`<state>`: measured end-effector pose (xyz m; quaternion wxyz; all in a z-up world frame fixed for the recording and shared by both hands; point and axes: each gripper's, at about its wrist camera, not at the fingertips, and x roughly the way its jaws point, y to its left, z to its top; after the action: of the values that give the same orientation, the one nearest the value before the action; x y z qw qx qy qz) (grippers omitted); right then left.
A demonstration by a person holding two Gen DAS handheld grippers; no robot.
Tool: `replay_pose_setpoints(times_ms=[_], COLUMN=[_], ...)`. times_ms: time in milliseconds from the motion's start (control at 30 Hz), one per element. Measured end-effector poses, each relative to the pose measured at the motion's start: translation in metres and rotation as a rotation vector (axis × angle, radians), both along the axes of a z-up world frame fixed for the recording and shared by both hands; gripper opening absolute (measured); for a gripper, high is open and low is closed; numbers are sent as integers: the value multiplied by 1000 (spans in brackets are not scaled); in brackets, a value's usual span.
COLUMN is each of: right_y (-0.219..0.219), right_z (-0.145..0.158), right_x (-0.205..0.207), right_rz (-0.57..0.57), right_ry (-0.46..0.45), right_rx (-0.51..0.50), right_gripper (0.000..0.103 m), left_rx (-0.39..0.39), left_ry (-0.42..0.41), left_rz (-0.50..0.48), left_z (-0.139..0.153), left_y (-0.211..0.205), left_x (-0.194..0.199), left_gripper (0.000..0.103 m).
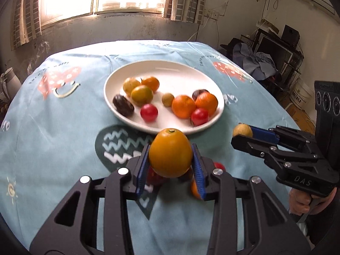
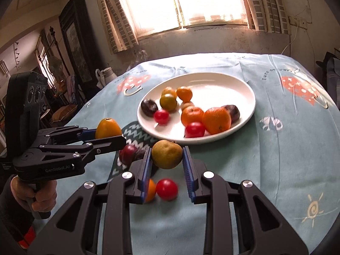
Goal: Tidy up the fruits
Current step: 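Release both citrus fruits onto the white plate and withdraw both tools, then grasp an orange with the right tool while the left tool grasps a red plum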
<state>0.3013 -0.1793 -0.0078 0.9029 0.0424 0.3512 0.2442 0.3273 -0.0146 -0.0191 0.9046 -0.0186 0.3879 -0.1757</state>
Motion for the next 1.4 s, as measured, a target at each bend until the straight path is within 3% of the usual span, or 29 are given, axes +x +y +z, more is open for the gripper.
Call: replay_pose_setpoints(times_ms=[100, 267, 300, 333, 367, 400, 533, 633, 800, 1100, 1400], right_y=[3, 10, 10, 10, 9, 7, 7, 13, 35, 70, 76], right_z=[4, -3, -5, -5, -3, -1, 8, 6, -6, -28, -41], right_x=[35, 82, 87, 88, 86, 81, 52, 22, -29, -51, -48], right_rz=[-40, -71, -77, -94, -134, -159, -127, -81, 6, 188, 220], right_ry=[-3, 7, 3, -13, -43, -71, -113, -117, -156, -141, -114], right_rx=[13, 7, 14, 7, -14, -27, -62, -84, -167, -326, -344], right_gripper=[29, 30, 35, 44, 59, 62, 62, 62, 62, 62, 61], left_rx=[-4, 56, 70, 81, 99, 97, 81, 92, 101, 110, 72], left_ry=[-11, -6, -4, -10, -31, -55, -91, -95, -89, -33, -1], left_rz=[19, 49, 65, 91, 139, 165, 192, 205, 256, 392, 363], left_z=[10, 0, -2, -3, -1, 3, 18, 16, -12, -19, -17], left_y=[-6, -19, -20, -19, -15, -10, 7, 16, 31, 67, 67], left_x=[44, 98, 104, 107, 106, 101, 66, 28, -18, -13, -13], left_gripper=[38, 39, 43, 65, 73, 85, 95, 96, 97, 97, 97])
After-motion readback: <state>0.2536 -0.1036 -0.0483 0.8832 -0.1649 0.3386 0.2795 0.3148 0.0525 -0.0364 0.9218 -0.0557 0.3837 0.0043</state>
